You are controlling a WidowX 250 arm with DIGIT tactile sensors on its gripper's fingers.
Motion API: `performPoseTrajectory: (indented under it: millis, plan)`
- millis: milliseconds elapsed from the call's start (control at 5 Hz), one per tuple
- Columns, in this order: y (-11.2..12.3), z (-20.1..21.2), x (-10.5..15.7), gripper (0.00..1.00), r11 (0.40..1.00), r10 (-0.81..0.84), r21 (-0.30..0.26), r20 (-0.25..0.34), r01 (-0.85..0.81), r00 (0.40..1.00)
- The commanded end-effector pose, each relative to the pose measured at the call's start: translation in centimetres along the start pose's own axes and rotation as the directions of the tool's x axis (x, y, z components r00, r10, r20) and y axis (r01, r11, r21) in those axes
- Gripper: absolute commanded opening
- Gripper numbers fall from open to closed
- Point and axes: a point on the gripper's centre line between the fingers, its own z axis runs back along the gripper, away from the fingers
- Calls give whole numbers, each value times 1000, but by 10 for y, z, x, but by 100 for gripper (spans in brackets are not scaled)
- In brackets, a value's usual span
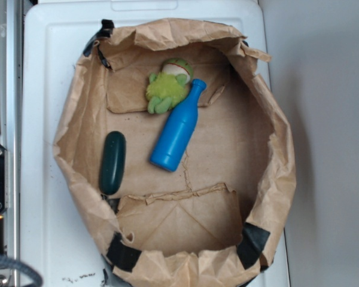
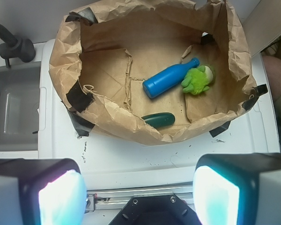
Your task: Grab the plastic pickle.
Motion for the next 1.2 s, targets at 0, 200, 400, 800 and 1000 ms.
performPoseTrajectory:
  millis: [0,200,400,800,1000]
  plan:
    - [-2,-20,51,100,972,236,12,-15,-236,972]
    - [2,-42,62,100,911,413,33,-27,-412,911]
    - [16,-57,58,100,871,488,-26,-77,-491,870]
    - [46,-65,41,100,723,689,-15,-53,-691,722]
    - [46,-65,41,100,723,689,-15,-53,-691,722]
